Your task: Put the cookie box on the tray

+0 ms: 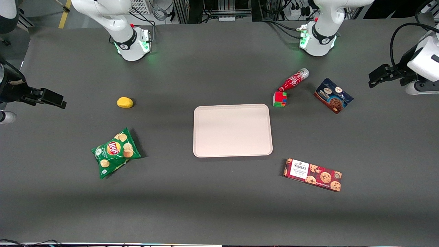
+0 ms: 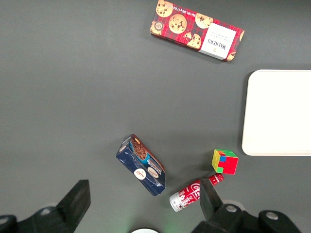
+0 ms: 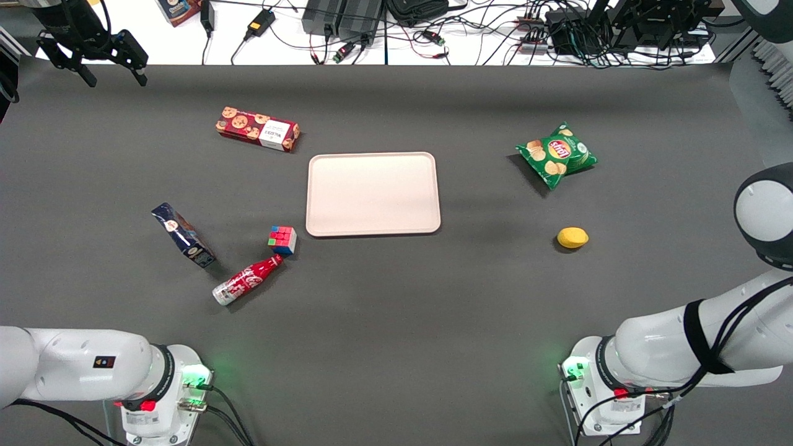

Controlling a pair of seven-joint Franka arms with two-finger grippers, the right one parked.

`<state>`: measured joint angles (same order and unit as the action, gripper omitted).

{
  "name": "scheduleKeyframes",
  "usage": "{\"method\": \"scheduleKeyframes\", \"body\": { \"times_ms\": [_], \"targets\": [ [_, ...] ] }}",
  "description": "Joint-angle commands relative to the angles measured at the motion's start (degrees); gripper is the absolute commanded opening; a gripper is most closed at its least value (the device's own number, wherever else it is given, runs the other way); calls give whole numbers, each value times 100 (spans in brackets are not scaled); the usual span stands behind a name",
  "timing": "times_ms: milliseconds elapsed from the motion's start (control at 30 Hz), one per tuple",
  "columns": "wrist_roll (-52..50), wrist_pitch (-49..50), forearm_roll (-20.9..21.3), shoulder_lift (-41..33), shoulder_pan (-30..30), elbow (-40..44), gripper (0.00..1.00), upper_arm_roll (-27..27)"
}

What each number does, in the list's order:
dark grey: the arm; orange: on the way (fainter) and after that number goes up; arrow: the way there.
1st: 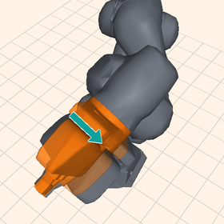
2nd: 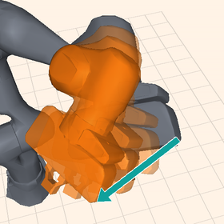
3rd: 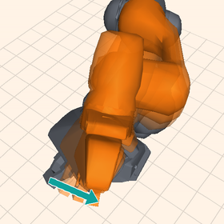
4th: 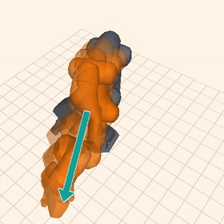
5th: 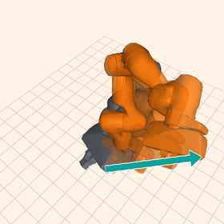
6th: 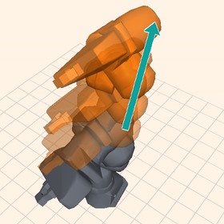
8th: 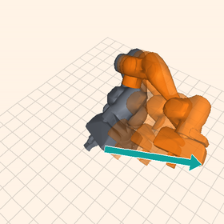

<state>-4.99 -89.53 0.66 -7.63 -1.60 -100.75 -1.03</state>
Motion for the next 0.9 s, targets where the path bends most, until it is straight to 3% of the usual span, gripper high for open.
{"method": "scheduleKeyframes", "body": {
  "times_ms": [0,433,867],
  "targets": [
    [77,173,75,-10,20,99,100,-20],
    [77,278,66,-10,28,205,100,41],
    [-475,1385,92,-107,90,205,100,261]
  ]
}}
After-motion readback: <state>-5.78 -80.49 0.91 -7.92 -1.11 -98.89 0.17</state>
